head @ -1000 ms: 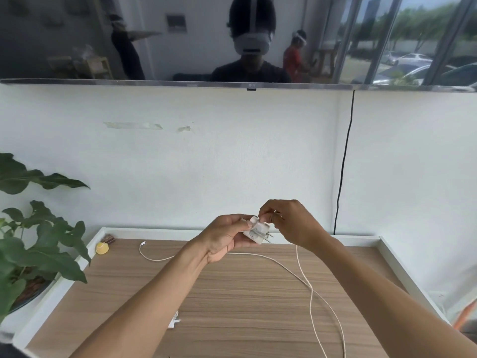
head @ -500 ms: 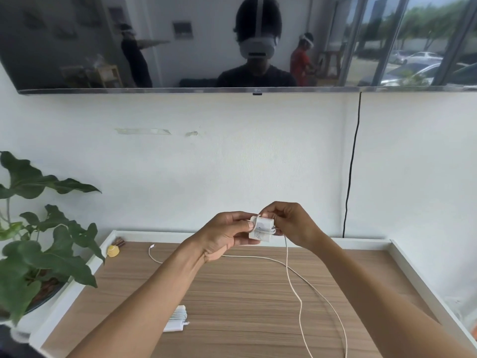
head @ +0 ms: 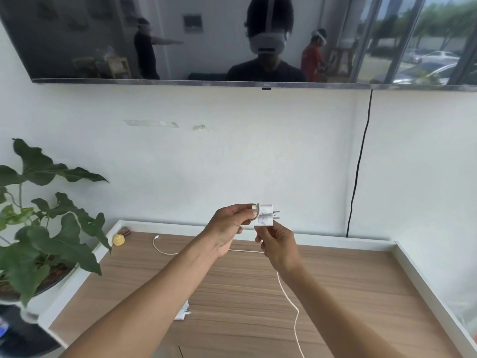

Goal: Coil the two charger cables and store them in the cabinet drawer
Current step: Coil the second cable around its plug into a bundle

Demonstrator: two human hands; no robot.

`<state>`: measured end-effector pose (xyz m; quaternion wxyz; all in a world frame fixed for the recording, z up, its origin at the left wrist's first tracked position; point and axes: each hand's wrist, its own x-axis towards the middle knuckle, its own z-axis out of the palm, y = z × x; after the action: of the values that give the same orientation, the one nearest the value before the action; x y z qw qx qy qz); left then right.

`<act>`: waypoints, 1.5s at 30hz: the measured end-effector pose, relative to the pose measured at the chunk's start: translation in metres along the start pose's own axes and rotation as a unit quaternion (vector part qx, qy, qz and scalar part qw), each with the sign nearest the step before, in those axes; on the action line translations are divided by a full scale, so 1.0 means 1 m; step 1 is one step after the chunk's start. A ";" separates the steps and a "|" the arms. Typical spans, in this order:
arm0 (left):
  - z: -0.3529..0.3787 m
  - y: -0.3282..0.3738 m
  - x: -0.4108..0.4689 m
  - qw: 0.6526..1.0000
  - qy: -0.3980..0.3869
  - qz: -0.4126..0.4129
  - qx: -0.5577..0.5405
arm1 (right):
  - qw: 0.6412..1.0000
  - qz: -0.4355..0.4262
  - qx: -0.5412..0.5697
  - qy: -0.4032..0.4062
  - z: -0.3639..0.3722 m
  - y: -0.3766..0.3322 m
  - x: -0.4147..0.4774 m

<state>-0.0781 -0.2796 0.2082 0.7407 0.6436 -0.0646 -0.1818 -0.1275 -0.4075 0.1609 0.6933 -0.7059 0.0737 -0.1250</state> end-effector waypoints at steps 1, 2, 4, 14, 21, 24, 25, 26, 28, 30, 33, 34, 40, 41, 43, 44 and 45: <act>0.001 -0.003 0.001 1.000 0.008 -0.001 0.000 | 1.000 0.009 -0.018 0.007 0.001 0.002 -0.001; 0.002 -0.005 0.002 1.000 0.016 0.000 0.003 | 0.999 0.016 -0.041 0.008 0.002 0.004 -0.002; 0.002 -0.007 0.003 0.999 0.041 0.011 0.032 | 0.994 0.011 -0.113 0.004 0.002 0.003 -0.005; -0.006 -0.021 0.004 0.987 0.034 0.074 0.142 | 0.837 -0.067 -0.529 -0.121 -0.027 -0.061 -0.001; -0.006 -0.020 0.001 0.982 -0.012 0.092 0.164 | 0.717 -0.199 -0.651 -0.152 -0.028 -0.103 0.010; -0.009 -0.016 -0.001 0.984 -0.052 0.094 0.144 | 0.741 -0.190 -0.623 -0.164 -0.035 -0.106 0.024; -0.010 -0.014 -0.002 0.984 -0.061 0.094 0.138 | 0.759 -0.184 -0.600 -0.175 -0.038 -0.106 0.029; -0.012 -0.012 -0.003 0.985 -0.071 0.094 0.128 | 0.780 -0.176 -0.570 -0.190 -0.040 -0.106 0.033; -0.014 -0.010 -0.007 0.986 -0.097 0.084 0.110 | 0.818 -0.157 -0.507 -0.222 -0.043 -0.107 0.039; -0.015 -0.006 -0.012 0.984 -0.135 0.068 0.095 | 0.848 -0.137 -0.454 -0.238 -0.046 -0.109 0.045; -0.018 0.002 -0.016 0.983 -0.162 0.057 0.065 | 0.888 -0.099 -0.376 -0.245 -0.049 -0.103 0.047; -0.018 0.005 -0.018 0.984 -0.165 0.052 0.047 | 0.907 -0.086 -0.330 -0.247 -0.048 -0.097 0.046; -0.020 0.011 -0.016 0.991 -0.109 0.013 -0.077 | 0.986 -0.026 -0.071 -0.148 -0.021 -0.037 0.021; -0.019 0.010 -0.014 0.992 -0.094 0.009 -0.085 | 0.991 -0.018 -0.061 -0.121 -0.013 -0.027 0.016; -0.017 0.008 -0.012 0.995 -0.057 -0.002 -0.085 | 0.995 -0.013 -0.076 -0.057 0.001 -0.012 0.007; -0.016 0.006 -0.011 0.996 -0.035 -0.008 -0.081 | 0.994 -0.021 -0.106 -0.030 0.005 -0.007 0.004; -0.015 0.004 -0.009 0.997 -0.011 -0.012 -0.076 | 0.989 -0.029 -0.144 -0.014 0.008 -0.004 0.002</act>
<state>-0.0806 -0.2622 0.2107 0.7844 0.5842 -0.0507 -0.2024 -0.1240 -0.3998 0.1655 0.5812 -0.8021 0.0605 -0.1231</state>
